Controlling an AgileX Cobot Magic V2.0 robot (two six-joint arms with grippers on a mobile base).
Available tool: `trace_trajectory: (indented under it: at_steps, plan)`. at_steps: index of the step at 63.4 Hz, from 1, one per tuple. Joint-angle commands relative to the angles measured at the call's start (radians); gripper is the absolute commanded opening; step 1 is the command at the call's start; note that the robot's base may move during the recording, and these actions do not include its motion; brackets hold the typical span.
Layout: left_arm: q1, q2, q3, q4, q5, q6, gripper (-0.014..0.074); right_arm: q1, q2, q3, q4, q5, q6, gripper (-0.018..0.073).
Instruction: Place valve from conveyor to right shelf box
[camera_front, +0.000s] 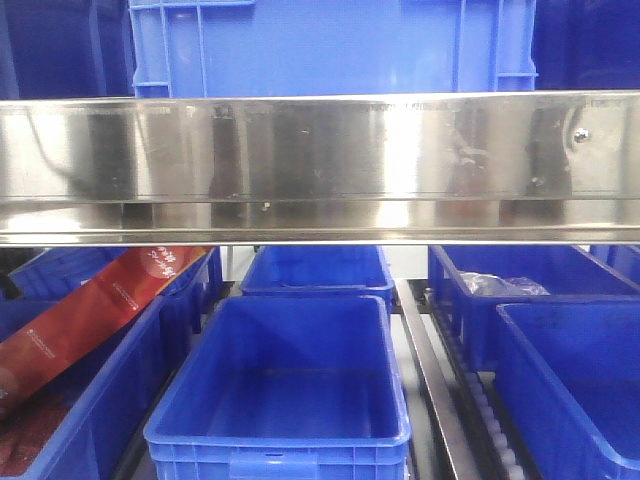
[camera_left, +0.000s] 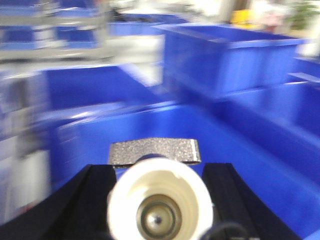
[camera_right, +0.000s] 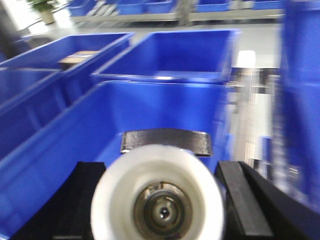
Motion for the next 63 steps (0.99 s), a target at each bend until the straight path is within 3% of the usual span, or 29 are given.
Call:
trace_trajectory:
  at_steps: [1,14,30,37,47,52,60,63]
  plan:
    - [-0.050,0.079,-0.061,-0.018,-0.069,0.008,-0.0111,0.043,0.051,-0.055,0.025,-0.068,-0.032,-0.0162]
    - [-0.081,0.226,-0.093,-0.018,-0.105,0.008,-0.0111,0.103,0.200,-0.081,0.025,-0.081,-0.065,-0.0162]
    - [-0.081,0.308,-0.093,-0.020,-0.108,0.008,-0.0111,0.105,0.286,-0.081,0.025,-0.085,-0.065,-0.0160]
    - [-0.081,0.323,-0.093,-0.022,-0.099,0.008,-0.0076,0.105,0.292,-0.081,0.025,-0.083,-0.065,-0.0036]
    - [-0.081,0.329,-0.093,-0.022,-0.072,0.008,0.0157,0.105,0.292,-0.081,0.025,-0.075,-0.065,0.0358]
    - [-0.081,0.329,-0.093,-0.022,-0.072,0.008,0.0327,0.105,0.292,-0.081,0.025,-0.068,-0.065,0.0482]
    - [-0.081,0.329,-0.093,-0.022,-0.055,0.008,0.0578,0.105,0.292,-0.081,0.025,-0.054,-0.065,0.0563]
    - [-0.081,0.329,-0.093,-0.022,-0.046,0.008,0.0621,0.105,0.290,-0.081,0.025,-0.049,-0.065,0.0562]
